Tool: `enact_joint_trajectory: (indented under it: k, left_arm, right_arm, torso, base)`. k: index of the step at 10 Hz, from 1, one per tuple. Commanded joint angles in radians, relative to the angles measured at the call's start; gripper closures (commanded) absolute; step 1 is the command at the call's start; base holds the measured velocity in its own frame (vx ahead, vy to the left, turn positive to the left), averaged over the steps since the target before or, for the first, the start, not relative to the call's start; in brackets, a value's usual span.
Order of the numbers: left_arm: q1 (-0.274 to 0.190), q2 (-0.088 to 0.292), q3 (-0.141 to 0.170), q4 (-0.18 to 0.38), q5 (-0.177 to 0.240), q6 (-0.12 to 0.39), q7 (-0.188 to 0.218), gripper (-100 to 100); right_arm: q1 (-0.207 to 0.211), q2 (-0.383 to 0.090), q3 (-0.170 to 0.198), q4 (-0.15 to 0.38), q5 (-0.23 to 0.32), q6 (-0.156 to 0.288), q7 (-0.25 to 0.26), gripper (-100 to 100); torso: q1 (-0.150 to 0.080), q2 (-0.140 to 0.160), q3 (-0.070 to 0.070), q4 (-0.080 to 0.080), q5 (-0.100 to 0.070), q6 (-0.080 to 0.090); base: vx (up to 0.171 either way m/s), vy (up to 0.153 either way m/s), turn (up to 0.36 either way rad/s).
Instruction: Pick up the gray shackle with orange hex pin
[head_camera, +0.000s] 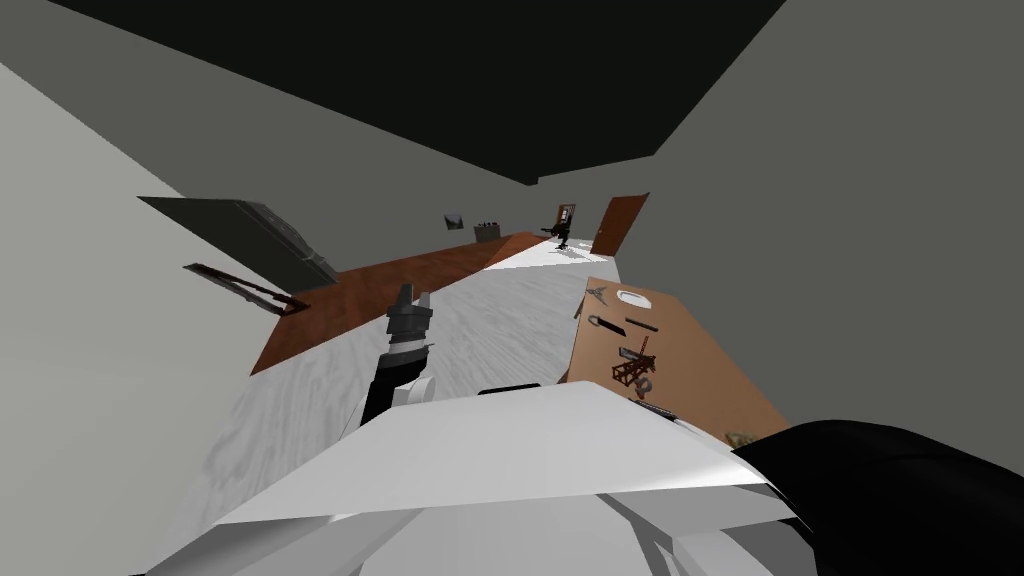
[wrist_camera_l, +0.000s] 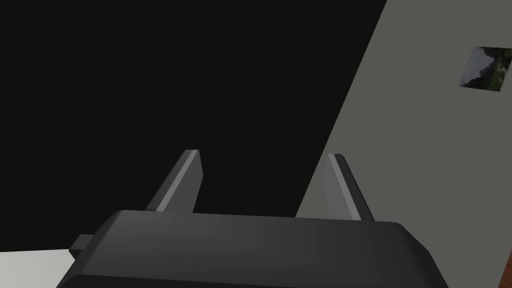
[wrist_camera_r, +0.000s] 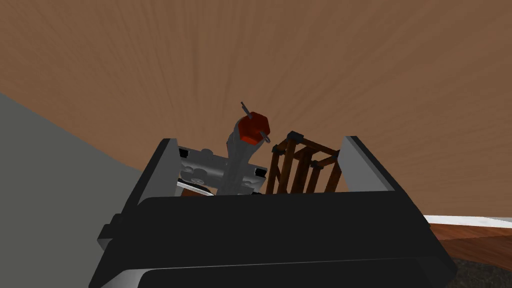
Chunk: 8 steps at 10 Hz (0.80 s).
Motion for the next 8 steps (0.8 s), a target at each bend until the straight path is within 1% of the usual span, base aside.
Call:
enact_joint_trajectory:
  k: [1, 2, 3, 4, 7, 8]
  left_arm:
    - [0.000, 0.000, 0.000, 0.000, 0.000, 0.000, 0.000, 0]
    - [0.000, 0.000, 0.000, 0.000, 0.000, 0.000, 0.000, 0]
    - [0.000, 0.000, 0.000, 0.000, 0.000, 0.000, 0.000, 0]
    - [0.000, 0.000, 0.000, 0.000, 0.000, 0.000, 0.000, 0]
    - [0.000, 0.000, 0.000, 0.000, 0.000, 0.000, 0.000, 0]
    - [0.000, 0.000, 0.000, 0.000, 0.000, 0.000, 0.000, 0]
  right_arm:
    - [-0.010, -0.013, 0.017, 0.004, -0.008, 0.016, 0.001, -100]
    - [-0.005, -0.008, 0.010, 0.002, -0.004, 0.010, 0.000, -100]
    - [-0.007, -0.009, 0.011, 0.002, -0.005, 0.012, 0.000, 0]
    - [-0.029, 0.012, 0.007, 0.033, 0.001, 0.008, 0.007, -100]
    - [-0.074, 0.053, -0.001, 0.095, 0.012, 0.001, 0.019, -100]
    - [-0.064, 0.046, -0.001, 0.084, 0.013, 0.000, 0.015, -100]
  torso:
    - [0.000, 0.000, 0.000, 0.000, 0.000, 0.000]
    - [0.001, 0.001, 0.001, 0.000, 0.000, 0.000]
    - [0.006, 0.005, 0.003, 0.001, 0.001, 0.001]
    - [0.009, 0.008, 0.004, 0.002, 0.002, 0.001]
    - [0.008, 0.012, 0.007, 0.002, 0.002, 0.001]
    - [0.008, 0.012, 0.007, 0.003, 0.002, 0.001]
  base:
    - [0.110, -0.138, 0.180]
    - [0.045, -0.066, 0.046]
    - [0.010, -0.014, -0.003]
    - [-0.014, -0.023, 0.053]
    - [-0.037, -0.048, 0.060]
    - [-0.016, -0.022, 0.015]
